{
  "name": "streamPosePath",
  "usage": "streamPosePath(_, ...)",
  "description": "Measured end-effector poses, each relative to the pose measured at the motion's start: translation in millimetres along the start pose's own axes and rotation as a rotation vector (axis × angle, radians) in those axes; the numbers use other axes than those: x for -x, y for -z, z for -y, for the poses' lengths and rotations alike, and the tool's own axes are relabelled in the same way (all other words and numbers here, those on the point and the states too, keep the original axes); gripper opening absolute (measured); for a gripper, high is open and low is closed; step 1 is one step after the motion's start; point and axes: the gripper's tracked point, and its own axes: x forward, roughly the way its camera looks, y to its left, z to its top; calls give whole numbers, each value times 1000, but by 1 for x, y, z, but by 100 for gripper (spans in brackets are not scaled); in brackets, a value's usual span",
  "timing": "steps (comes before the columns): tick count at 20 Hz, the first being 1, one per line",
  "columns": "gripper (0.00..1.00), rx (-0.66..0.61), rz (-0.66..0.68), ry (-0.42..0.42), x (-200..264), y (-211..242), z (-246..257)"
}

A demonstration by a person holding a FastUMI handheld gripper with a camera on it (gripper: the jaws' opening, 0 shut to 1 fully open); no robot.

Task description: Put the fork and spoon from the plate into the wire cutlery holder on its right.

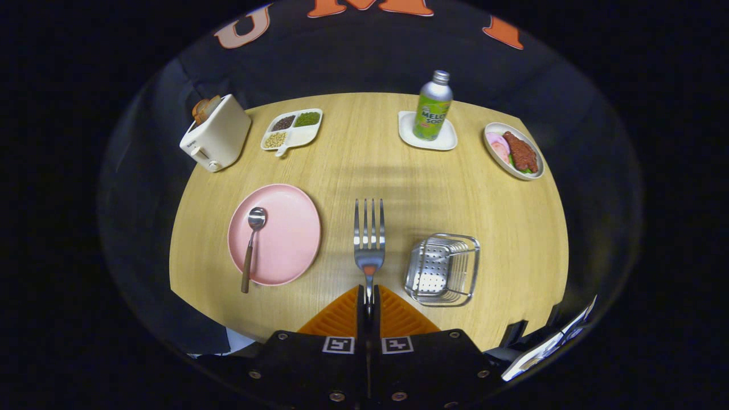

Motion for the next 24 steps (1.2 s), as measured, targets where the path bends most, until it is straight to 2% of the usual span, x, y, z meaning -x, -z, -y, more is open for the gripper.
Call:
streamPosePath(6, 3, -9, -102, 30, 6, 24, 61)
streamPosePath(11, 4, 1, -239, -50, -7, 28, 62)
streamPosePath(18, 3, 56, -446, -111, -27, 37, 61)
streamPosePath(24, 4, 59, -580, -122, -40, 34, 68)
